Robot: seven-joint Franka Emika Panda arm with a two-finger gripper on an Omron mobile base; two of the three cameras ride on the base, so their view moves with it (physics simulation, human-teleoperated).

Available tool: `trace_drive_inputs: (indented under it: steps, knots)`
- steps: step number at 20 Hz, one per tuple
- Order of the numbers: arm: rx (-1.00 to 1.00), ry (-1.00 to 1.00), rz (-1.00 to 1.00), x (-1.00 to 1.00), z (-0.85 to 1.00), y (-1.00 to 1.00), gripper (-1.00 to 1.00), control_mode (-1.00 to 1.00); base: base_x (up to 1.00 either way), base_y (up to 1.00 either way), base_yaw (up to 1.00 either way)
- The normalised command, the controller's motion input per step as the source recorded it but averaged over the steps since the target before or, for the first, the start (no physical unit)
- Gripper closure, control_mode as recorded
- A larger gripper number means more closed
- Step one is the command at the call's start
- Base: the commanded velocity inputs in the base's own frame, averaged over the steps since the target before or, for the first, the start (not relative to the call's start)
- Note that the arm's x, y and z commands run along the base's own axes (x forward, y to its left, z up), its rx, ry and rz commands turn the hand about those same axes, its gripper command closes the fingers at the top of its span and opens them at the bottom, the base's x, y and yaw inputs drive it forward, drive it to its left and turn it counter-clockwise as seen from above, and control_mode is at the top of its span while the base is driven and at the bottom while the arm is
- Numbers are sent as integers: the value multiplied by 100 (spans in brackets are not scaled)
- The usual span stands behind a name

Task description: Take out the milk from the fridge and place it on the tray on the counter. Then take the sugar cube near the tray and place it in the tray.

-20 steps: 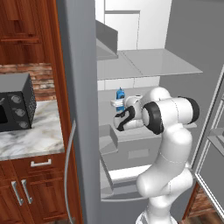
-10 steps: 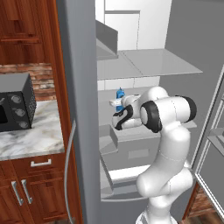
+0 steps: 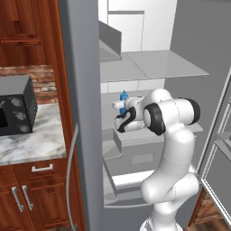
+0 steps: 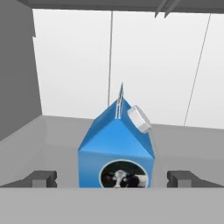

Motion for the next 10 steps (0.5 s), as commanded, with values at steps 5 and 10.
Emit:
trace_drive_inputs:
  steps: [5,10]
  knots:
    - [0,0,0,7,0,0,-100,-100,0,0,0]
    - [0,0,0,12,0,0,-100,-100,0,0,0]
